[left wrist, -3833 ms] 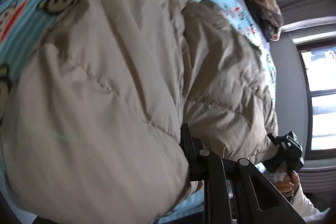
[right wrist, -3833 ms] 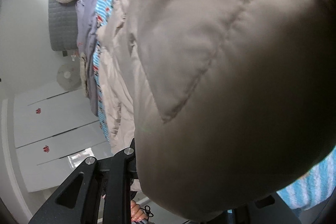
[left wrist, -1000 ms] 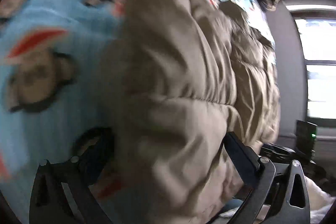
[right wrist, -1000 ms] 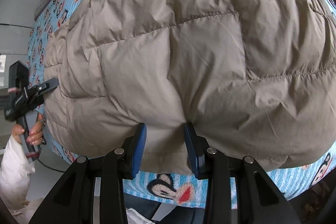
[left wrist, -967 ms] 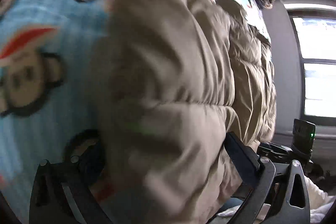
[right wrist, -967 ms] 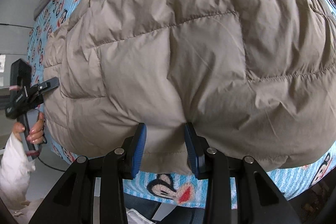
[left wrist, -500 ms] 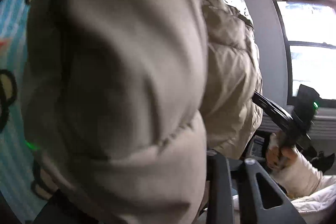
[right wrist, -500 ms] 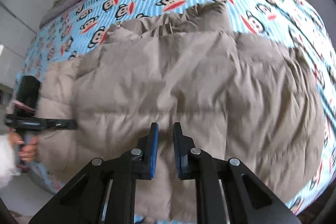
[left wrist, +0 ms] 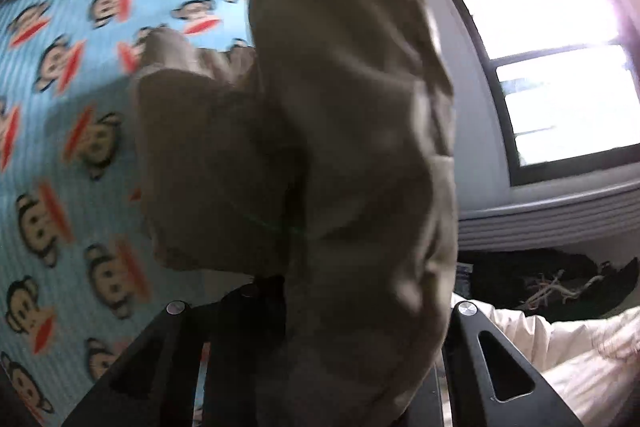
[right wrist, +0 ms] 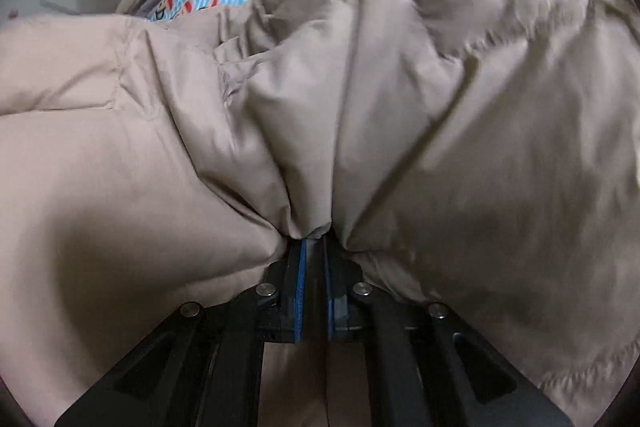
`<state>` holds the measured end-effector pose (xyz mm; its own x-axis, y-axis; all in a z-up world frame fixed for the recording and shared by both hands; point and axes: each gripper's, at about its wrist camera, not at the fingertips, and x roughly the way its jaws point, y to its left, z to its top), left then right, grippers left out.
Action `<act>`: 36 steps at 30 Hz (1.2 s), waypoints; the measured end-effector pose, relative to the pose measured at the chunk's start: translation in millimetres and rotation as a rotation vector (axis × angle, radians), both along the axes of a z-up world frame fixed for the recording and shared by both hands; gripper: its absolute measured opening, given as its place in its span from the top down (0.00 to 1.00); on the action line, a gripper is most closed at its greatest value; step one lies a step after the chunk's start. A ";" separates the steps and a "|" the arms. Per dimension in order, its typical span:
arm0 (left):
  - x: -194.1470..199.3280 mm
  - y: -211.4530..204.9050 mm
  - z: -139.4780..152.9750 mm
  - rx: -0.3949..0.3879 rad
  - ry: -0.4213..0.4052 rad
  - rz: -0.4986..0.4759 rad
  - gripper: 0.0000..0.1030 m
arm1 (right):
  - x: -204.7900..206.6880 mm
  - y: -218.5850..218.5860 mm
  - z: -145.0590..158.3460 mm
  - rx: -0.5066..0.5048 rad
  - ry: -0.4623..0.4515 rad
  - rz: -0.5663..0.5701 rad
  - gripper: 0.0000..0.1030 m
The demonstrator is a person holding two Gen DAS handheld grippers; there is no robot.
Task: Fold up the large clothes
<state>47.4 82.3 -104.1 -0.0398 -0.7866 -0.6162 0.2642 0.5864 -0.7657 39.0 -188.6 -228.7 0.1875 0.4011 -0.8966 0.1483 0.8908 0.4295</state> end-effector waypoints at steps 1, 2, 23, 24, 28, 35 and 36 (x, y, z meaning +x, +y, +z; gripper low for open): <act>-0.9 -14.8 4.5 0.024 -0.008 -0.008 0.75 | 0.3 -4.5 -3.1 0.027 0.007 -0.010 0.95; -2.5 -32.0 9.6 0.058 -0.022 -0.020 0.75 | 0.7 -9.8 -7.2 0.059 0.016 -0.019 0.96; 3.8 -274.0 -47.5 0.116 0.038 -0.203 0.31 | -126.2 -256.4 80.7 0.094 -0.026 -0.351 0.93; 2.0 -279.6 -53.4 0.125 0.038 -0.209 0.31 | -136.0 -259.2 82.7 0.078 -0.023 -0.359 0.91; 10.8 -299.9 -72.0 0.155 0.048 -0.227 0.31 | -178.7 -274.7 101.3 0.070 -0.058 -0.367 0.29; 13.4 -342.2 -80.1 0.219 0.021 -0.272 0.31 | -209.4 -251.1 136.3 0.259 -0.193 -0.266 0.24; 15.2 -343.5 -81.0 0.224 0.018 -0.276 0.31 | -202.6 -240.3 144.3 0.253 -0.211 -0.237 0.24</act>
